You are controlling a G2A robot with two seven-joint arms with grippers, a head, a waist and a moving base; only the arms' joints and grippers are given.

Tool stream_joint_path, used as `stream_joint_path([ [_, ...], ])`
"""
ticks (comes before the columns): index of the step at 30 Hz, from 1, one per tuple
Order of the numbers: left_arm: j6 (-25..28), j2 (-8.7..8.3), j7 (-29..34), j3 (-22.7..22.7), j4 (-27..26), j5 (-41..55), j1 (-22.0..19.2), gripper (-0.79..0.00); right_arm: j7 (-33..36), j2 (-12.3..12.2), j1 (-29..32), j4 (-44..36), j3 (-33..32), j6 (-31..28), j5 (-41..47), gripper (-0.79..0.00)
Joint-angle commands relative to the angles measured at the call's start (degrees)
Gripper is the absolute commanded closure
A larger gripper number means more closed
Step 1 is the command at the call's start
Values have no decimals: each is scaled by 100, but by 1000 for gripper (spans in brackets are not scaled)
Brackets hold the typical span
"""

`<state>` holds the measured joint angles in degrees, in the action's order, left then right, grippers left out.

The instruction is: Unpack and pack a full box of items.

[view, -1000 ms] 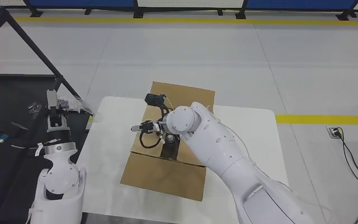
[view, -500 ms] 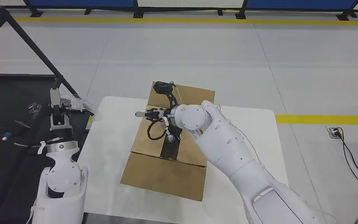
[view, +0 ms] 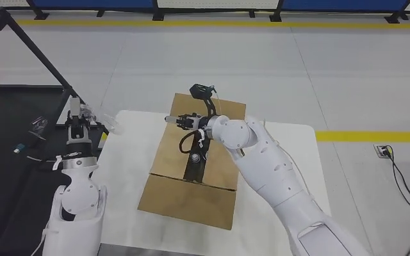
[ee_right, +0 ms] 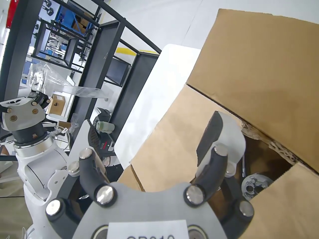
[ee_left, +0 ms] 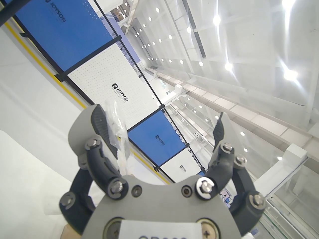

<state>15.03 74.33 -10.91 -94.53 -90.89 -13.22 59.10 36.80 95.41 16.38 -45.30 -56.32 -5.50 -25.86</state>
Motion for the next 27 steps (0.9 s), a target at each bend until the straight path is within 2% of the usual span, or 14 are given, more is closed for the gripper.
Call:
stream_joint_path([
  [1,-3,3,9,23,-3,-17,-24,-785,-330,-45,100,9,-185,-22,64,-785],
  [7,-6,7,23,38,-30,-37,-15,-785,-1314,-299,289,100,-963,-191,-9,-785],
  [14,-41,12,59,65,-58,-73,-21,-785,-2186,-565,494,262,-1711,-62,-226,-785],
  [20,-76,12,98,72,-67,-122,-51,-785,-2461,-691,457,718,-2096,-399,-62,-785],
  [27,-104,17,112,105,-66,-178,-83,-785,-1962,-742,-40,1895,-2259,-741,295,-785],
])
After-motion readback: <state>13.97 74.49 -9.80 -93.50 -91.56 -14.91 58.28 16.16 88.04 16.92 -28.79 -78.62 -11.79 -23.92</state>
